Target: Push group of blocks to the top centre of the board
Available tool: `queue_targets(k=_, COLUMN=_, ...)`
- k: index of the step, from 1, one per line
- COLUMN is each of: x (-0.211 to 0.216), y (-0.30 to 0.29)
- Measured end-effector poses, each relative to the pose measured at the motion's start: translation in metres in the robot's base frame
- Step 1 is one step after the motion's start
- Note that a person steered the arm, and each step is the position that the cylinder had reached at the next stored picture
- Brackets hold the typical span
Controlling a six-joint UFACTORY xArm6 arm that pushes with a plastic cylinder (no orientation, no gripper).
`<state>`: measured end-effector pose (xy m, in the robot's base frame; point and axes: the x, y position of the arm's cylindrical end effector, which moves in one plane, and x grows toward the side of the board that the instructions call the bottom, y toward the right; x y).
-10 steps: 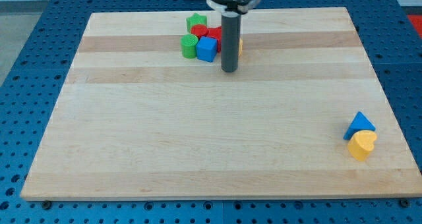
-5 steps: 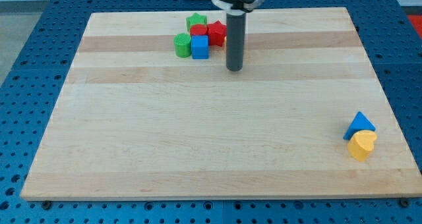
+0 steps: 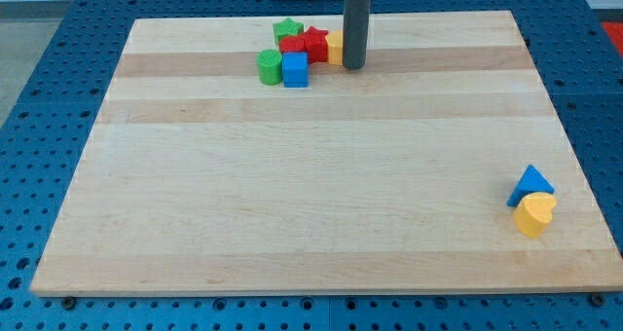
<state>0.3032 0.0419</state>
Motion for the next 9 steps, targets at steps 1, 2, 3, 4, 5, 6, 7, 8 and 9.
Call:
queue_targets(k=1, x=0.052, y=0.001)
queue_targets(k=2, x=0.089, y=-0.019)
queue_targets(k=3, x=0.089, y=-0.059)
queue_targets(k=4, x=0.080, y=-0.093)
queue_targets(k=5, x=0.056, y=-0.107)
queue_targets(k=6, x=0.028, y=-0.099)
queue_targets(k=7, x=0.016, y=-0.093)
queue_targets(k=8, x=0.016, y=-0.092)
queue_targets(k=9, x=0.017, y=-0.093)
